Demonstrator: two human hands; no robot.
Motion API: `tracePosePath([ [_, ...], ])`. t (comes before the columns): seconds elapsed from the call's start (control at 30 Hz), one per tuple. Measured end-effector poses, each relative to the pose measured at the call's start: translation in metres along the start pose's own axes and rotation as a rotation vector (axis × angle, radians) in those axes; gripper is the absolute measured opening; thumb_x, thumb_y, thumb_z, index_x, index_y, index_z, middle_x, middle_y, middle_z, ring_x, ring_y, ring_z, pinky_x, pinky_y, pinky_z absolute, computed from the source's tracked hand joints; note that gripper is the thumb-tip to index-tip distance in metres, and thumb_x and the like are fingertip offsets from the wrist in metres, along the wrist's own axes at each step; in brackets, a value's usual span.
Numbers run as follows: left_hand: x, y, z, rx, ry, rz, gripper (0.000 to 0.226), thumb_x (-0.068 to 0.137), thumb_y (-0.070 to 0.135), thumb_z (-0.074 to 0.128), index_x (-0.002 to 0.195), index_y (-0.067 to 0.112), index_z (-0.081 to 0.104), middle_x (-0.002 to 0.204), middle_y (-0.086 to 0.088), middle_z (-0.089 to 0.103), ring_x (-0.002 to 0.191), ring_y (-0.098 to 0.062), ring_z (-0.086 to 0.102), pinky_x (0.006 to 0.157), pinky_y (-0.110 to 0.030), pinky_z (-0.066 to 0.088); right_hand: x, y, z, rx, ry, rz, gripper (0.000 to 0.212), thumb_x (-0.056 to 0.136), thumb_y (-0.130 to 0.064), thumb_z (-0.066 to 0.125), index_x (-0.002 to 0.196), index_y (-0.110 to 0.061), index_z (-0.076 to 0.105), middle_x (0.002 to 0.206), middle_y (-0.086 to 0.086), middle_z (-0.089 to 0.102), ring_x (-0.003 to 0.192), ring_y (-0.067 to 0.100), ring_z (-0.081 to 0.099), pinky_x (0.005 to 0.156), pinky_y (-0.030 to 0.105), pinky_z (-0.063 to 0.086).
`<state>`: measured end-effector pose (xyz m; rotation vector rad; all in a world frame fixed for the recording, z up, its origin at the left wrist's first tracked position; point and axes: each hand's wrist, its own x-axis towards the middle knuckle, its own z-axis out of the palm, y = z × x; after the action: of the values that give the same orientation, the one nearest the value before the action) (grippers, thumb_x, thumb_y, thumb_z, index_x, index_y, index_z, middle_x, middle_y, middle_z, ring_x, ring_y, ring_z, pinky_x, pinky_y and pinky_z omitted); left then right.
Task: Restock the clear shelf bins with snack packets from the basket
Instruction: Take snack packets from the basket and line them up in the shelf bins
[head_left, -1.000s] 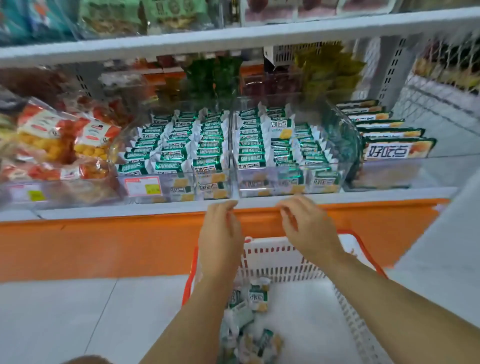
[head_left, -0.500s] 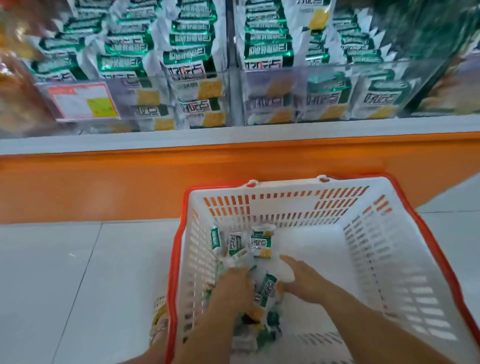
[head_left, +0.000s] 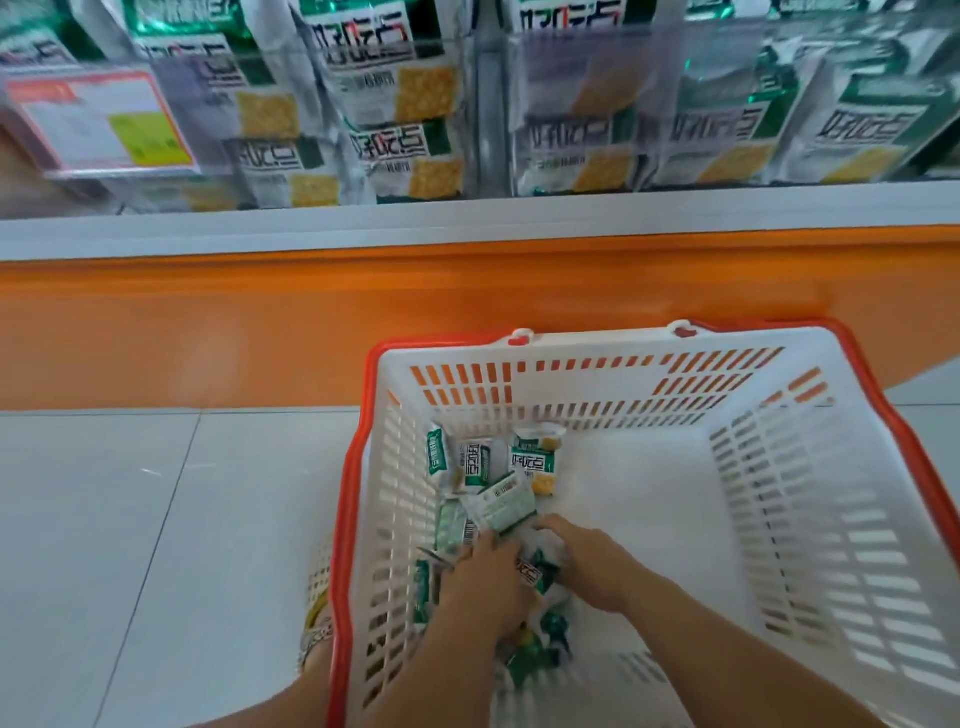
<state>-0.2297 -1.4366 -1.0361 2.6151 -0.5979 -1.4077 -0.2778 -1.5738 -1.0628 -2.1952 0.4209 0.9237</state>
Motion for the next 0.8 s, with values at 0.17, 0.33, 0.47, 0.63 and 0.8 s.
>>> tracePosePath([
  [0.17, -0.019, 0.010, -0.024, -0.143, 0.031, 0.008, 0.040, 0.085, 0.020, 0.054, 0.125, 0.016, 0.054, 0.126, -0.008, 0.055, 0.111, -0.025, 0.055, 0.097, -0.039, 0.047, -0.035, -0.016, -0.044, -0.014, 0.107, -0.047, 0.049, 0.094, -0.017, 0.052, 0.133, -0.038, 0.032, 0.108, 0.011, 0.066, 0.091, 0.023, 0.064, 0.073, 0.037, 0.053],
  [0.33, -0.051, 0.035, -0.074, -0.222, 0.187, 0.160, 0.041, 0.097, 0.018, 0.048, 0.137, 0.012, 0.046, 0.134, -0.007, 0.052, 0.120, -0.022, 0.053, 0.093, -0.021, 0.042, -0.085, -0.042, -0.108, -0.087, 0.233, -0.156, 0.040, 0.097, -0.022, 0.049, 0.128, -0.041, 0.031, 0.090, 0.004, 0.061, 0.066, 0.015, 0.056, 0.056, 0.028, 0.042],
  [0.47, -0.096, 0.068, -0.121, -0.238, 0.450, 0.280, 0.040, 0.095, 0.021, 0.051, 0.136, 0.019, 0.048, 0.135, -0.002, 0.052, 0.119, -0.022, 0.052, 0.099, -0.033, 0.043, -0.134, -0.073, -0.160, -0.075, 0.323, -0.236, 0.020, 0.097, -0.022, 0.051, 0.108, -0.036, 0.041, 0.085, -0.001, 0.059, 0.064, 0.020, 0.056, 0.056, 0.033, 0.042],
  [0.63, -0.151, 0.102, -0.169, -0.257, 0.696, 0.488, 0.035, 0.094, 0.018, 0.052, 0.128, 0.026, 0.055, 0.118, 0.003, 0.064, 0.100, -0.016, 0.060, 0.084, -0.033, 0.052, -0.201, -0.116, -0.217, -0.171, 0.418, -0.315, 0.019, 0.095, -0.027, 0.056, 0.109, -0.026, 0.043, 0.078, -0.005, 0.046, 0.060, 0.016, 0.045, 0.052, 0.027, 0.033],
  [0.8, -0.189, 0.109, -0.217, -0.288, 0.946, 0.551, 0.030, 0.097, 0.020, 0.047, 0.123, 0.028, 0.058, 0.113, 0.007, 0.062, 0.092, -0.014, 0.060, 0.078, -0.037, 0.054, -0.250, -0.143, -0.258, -0.218, 0.591, -0.405, 0.021, 0.093, -0.026, 0.057, 0.109, -0.022, 0.044, 0.083, 0.016, 0.053, 0.059, 0.017, 0.042, 0.054, 0.031, 0.030],
])
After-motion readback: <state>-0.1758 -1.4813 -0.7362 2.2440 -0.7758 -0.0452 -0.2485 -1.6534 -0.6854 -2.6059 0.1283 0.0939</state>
